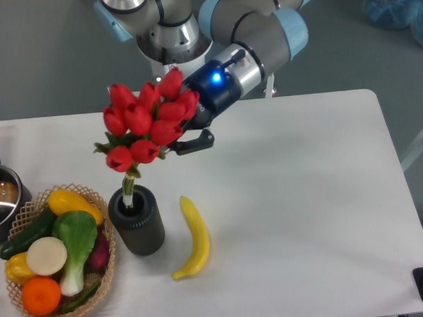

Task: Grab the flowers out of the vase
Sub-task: 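Lift the tulip bunch up out of the vase and away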

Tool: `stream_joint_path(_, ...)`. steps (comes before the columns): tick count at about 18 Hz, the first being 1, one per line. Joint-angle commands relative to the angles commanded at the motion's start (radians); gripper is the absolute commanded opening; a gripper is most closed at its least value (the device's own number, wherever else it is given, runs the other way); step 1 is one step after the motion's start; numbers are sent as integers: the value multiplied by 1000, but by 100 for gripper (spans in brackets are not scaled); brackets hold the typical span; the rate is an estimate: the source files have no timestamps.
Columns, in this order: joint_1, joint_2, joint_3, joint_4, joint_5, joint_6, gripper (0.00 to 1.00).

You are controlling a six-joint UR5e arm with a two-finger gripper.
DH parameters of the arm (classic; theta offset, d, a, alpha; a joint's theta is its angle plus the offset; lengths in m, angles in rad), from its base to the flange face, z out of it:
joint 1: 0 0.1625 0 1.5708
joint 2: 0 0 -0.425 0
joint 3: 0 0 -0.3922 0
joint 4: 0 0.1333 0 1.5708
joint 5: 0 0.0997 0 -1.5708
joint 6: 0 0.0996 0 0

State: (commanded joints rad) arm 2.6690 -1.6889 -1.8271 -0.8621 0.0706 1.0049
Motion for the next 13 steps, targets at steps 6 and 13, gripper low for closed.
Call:
stream_joint_path(6,64,-20,77,-2,9,-9,41)
stream_joint_path(13,133,-51,101,3,17,8,41)
